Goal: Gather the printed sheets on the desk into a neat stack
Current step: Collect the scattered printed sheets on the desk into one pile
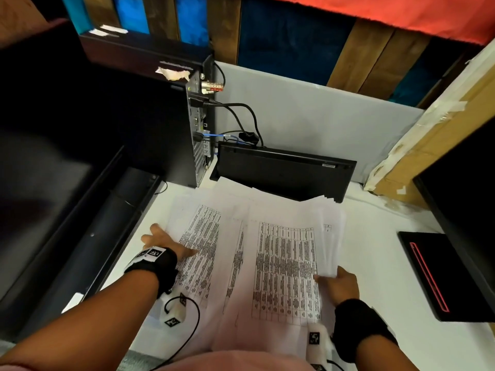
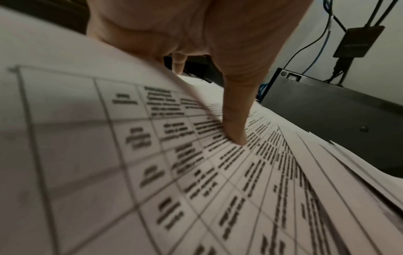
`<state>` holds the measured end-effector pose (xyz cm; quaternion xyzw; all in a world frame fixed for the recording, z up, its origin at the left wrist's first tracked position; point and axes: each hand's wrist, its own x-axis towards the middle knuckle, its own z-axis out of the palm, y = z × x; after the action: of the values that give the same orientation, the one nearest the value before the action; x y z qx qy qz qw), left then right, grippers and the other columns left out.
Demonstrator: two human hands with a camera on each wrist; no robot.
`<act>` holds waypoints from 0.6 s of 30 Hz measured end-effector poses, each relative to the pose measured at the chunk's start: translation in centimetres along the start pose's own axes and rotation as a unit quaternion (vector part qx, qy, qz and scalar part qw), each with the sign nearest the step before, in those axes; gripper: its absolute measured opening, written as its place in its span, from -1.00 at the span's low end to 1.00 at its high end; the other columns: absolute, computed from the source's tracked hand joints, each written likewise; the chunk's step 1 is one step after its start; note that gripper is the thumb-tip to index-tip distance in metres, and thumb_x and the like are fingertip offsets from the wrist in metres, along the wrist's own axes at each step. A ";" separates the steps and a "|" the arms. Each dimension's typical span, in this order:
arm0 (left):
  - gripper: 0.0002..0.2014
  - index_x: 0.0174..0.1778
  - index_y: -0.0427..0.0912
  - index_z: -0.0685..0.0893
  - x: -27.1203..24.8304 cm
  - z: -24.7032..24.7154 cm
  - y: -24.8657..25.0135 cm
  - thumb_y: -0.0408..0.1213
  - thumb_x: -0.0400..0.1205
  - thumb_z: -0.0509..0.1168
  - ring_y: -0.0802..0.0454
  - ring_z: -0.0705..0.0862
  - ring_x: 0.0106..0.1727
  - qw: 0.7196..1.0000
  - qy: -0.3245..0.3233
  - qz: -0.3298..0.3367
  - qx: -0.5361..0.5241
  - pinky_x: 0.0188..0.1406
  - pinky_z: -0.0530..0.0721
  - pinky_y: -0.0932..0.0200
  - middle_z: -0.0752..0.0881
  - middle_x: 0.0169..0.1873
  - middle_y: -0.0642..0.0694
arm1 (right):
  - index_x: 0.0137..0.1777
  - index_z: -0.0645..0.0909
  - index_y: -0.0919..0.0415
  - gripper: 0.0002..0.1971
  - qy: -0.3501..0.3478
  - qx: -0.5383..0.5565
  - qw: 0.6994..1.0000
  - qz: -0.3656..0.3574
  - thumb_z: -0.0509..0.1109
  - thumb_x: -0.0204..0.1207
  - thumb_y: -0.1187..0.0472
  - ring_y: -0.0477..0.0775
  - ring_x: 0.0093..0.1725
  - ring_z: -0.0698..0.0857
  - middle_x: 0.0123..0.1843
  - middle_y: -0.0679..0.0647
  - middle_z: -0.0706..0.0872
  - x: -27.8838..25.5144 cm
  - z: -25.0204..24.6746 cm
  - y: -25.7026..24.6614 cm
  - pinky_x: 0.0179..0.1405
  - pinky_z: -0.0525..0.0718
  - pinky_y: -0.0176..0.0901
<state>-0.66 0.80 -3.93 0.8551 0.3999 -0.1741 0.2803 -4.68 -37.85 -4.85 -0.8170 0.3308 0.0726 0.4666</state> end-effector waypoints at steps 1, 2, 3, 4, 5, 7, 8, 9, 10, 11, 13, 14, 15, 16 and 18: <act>0.17 0.47 -0.26 0.24 0.2 -0.1 -0.1 -0.05 0.04 0.75 -0.39 0.56 0.33 1.000 -0.012 -0.006 -0.024 0.31 0.61 -0.21 0.44 0.36 -0.34 | -0.20 0.66 0.14 -0.81 -0.001 0.002 1.000 -0.001 0.58 0.32 0.38 0.09 -0.31 0.70 -0.32 0.06 0.73 0.0 -0.1 -0.1 -0.15 0.62 -0.14; 0.08 0.43 -0.31 0.33 0.4 -0.3 -0.1 -0.09 0.06 0.75 -0.38 0.61 0.31 0.999 -0.034 -0.006 -0.035 0.32 0.61 -0.20 0.53 0.35 -0.35 | -0.18 0.65 0.15 -0.81 -0.002 0.003 1.000 -0.005 0.58 0.32 0.39 0.09 -0.30 0.69 -0.32 0.05 0.73 0.1 -0.1 0.0 -0.13 0.62 -0.13; -0.02 0.40 -0.32 0.43 0.5 -0.5 -0.4 -0.10 0.12 0.73 -0.35 0.65 0.27 0.997 -0.066 0.000 -0.038 0.31 0.63 -0.18 0.62 0.31 -0.33 | -0.17 0.66 0.17 -0.81 -0.003 0.002 1.000 -0.005 0.58 0.32 0.40 0.10 -0.30 0.69 -0.32 0.07 0.73 0.1 -0.2 0.1 -0.12 0.62 -0.13; -0.14 0.36 -0.32 0.52 0.4 -0.8 -0.5 -0.11 0.19 0.70 -0.30 0.69 0.22 0.995 -0.095 0.009 -0.038 0.29 0.65 -0.15 0.69 0.26 -0.31 | -0.15 0.67 0.19 -0.81 -0.003 0.003 1.000 -0.004 0.58 0.32 0.40 0.12 -0.29 0.70 -0.31 0.09 0.73 0.1 -0.2 0.2 -0.12 0.62 -0.13; -0.28 0.31 -0.30 0.61 0.3 -0.9 -0.6 -0.13 0.26 0.66 -0.26 0.73 0.15 0.993 -0.108 0.025 -0.039 0.25 0.67 -0.11 0.74 0.19 -0.28 | -0.14 0.68 0.21 -0.81 -0.003 0.005 1.000 -0.004 0.58 0.31 0.41 0.13 -0.28 0.70 -0.30 0.11 0.74 0.1 -0.1 0.2 -0.11 0.62 -0.13; -0.56 0.18 -0.29 0.69 -0.7 -1.1 -0.5 -0.19 0.43 0.55 -0.21 0.74 0.01 0.992 -0.090 0.084 -0.028 0.11 0.70 0.00 0.79 0.08 -0.27 | -0.12 0.69 0.21 -0.81 -0.004 -0.001 1.000 -0.005 0.59 0.31 0.38 0.15 -0.25 0.72 -0.27 0.15 0.75 0.2 0.0 0.4 -0.11 0.63 -0.12; -0.64 0.16 -0.27 0.69 -1.3 -1.2 -0.3 -0.20 0.50 0.48 -0.20 0.73 -0.02 0.990 -0.069 0.120 -0.013 0.05 0.70 0.03 0.79 0.06 -0.26 | -0.11 0.69 0.20 -0.81 -0.005 -0.010 1.000 -0.005 0.60 0.31 0.35 0.18 -0.22 0.73 -0.25 0.16 0.76 0.4 0.0 0.6 -0.10 0.63 -0.12; -0.70 0.15 -0.23 0.67 -2.0 -1.5 -0.1 -0.19 0.55 0.42 -0.20 0.73 -0.03 0.987 -0.044 0.156 0.003 0.00 0.70 0.03 0.79 0.03 -0.24 | -0.09 0.69 0.19 -0.80 -0.007 -0.020 1.000 -0.004 0.60 0.32 0.31 0.20 -0.19 0.74 -0.22 0.18 0.77 0.4 0.0 0.7 -0.10 0.63 -0.11; -0.74 0.15 -0.17 0.66 -2.8 -2.1 0.2 -0.18 0.58 0.37 -0.20 0.73 -0.05 0.982 -0.020 0.188 0.017 -0.04 0.71 0.04 0.78 -0.02 -0.20 | -0.07 0.69 0.19 -0.79 -0.010 -0.027 1.000 -0.006 0.59 0.33 0.30 0.21 -0.16 0.74 -0.19 0.19 0.77 0.6 -0.1 0.9 -0.10 0.62 -0.11; -0.78 0.14 -0.10 0.64 -3.7 -2.8 0.5 -0.17 0.60 0.33 -0.17 0.73 -0.09 0.976 0.002 0.217 0.026 -0.10 0.71 0.05 0.77 -0.07 -0.15 | -0.06 0.68 0.20 -0.79 -0.014 -0.030 0.999 -0.008 0.59 0.34 0.30 0.21 -0.15 0.73 -0.17 0.20 0.76 0.6 -0.1 1.0 -0.10 0.61 -0.12; -0.86 0.07 0.01 0.62 -5.1 -4.8 1.0 -0.13 0.61 0.28 -0.14 0.73 -0.14 0.963 0.038 0.263 0.045 -0.17 0.69 0.07 0.75 -0.16 -0.08 | -0.02 0.67 0.22 -0.78 -0.019 -0.029 0.999 -0.010 0.57 0.36 0.31 0.23 -0.10 0.73 -0.15 0.21 0.76 0.7 -0.1 1.3 -0.06 0.63 -0.08; -0.90 0.01 0.03 0.61 -5.8 -6.0 1.4 -0.13 0.61 0.28 -0.15 0.72 -0.13 0.957 0.054 0.281 0.052 -0.16 0.70 0.05 0.75 -0.19 -0.06 | 0.00 0.67 0.22 -0.78 -0.022 -0.029 0.999 -0.011 0.57 0.37 0.31 0.24 -0.08 0.74 -0.13 0.21 0.76 0.8 0.0 1.4 -0.02 0.66 -0.05; -0.92 -0.03 0.03 0.61 -6.5 -7.2 1.7 -0.13 0.60 0.28 -0.16 0.72 -0.12 0.951 0.070 0.298 0.054 -0.15 0.70 0.03 0.74 -0.21 -0.06 | 0.02 0.67 0.22 -0.77 -0.023 -0.027 0.999 -0.011 0.57 0.38 0.31 0.26 -0.05 0.74 -0.11 0.21 0.76 0.7 0.0 1.4 0.01 0.67 -0.03; -0.95 -0.07 0.02 0.60 -7.2 -8.5 2.1 -0.14 0.59 0.29 -0.17 0.72 -0.11 0.945 0.088 0.311 0.054 -0.14 0.70 0.02 0.73 -0.23 -0.06 | 0.03 0.67 0.23 -0.76 -0.024 -0.027 0.999 -0.010 0.56 0.38 0.31 0.26 -0.05 0.74 -0.10 0.22 0.76 0.7 0.0 1.5 0.02 0.67 -0.03; -0.98 -0.13 0.01 0.57 -8.6 -11.0 2.8 -0.18 0.56 0.29 -0.21 0.71 -0.13 0.932 0.128 0.336 0.051 -0.17 0.69 0.00 0.72 -0.25 -0.07 | 0.04 0.66 0.26 -0.77 -0.026 -0.020 0.999 -0.011 0.55 0.40 0.33 0.25 -0.06 0.72 -0.10 0.23 0.74 0.7 0.0 1.4 -0.02 0.63 -0.07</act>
<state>-2.98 1.16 10.13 0.9678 0.1122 0.0210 0.2244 -5.06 -38.69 -6.14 -0.8279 0.3075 0.0956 0.4592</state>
